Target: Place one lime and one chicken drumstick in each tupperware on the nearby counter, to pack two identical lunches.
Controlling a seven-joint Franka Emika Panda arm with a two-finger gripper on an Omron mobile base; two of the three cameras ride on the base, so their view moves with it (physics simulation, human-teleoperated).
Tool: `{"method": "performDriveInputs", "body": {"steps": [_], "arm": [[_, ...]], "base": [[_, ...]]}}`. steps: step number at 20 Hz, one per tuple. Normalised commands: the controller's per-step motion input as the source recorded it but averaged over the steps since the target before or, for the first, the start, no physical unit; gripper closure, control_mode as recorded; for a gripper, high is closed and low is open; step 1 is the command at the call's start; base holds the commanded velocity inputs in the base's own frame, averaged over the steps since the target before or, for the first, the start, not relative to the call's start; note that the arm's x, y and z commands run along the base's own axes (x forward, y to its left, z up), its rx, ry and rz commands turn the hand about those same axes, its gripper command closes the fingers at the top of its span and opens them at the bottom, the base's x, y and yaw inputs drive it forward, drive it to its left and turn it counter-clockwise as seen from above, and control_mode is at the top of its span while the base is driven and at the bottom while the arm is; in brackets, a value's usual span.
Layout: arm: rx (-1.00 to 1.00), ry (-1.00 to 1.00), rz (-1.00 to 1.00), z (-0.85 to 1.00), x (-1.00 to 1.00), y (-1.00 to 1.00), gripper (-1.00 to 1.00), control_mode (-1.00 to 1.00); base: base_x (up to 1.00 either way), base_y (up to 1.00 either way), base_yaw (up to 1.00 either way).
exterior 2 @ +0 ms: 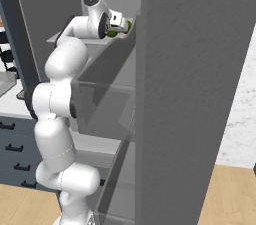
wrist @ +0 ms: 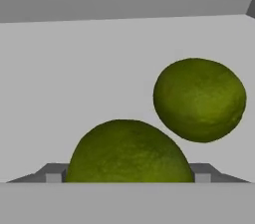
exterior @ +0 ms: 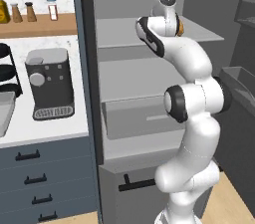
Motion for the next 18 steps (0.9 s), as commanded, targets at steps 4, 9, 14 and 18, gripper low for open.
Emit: {"method": "performDriveInputs", "body": {"steps": [4,9,14,18], "arm": [[-0.01,-0.14,0.0,-0.38,-0.56,0.01,1.0,-1.0],[0.0,-0.07,0.0,-0.37,-0.98,0.18,1.0,-1.0],[0.0,-0.05,0.0,0.33,-1.0,0.04,1.0,-1.0],[0.0,0.15,0.0,0.03,-1.0,0.01,1.0,-1.0]], "base": [[0.0,0.0,0.0],[0.0,0.0,0.0],[0.0,0.0,0.0],[0.0,0.0,0.0]]}}
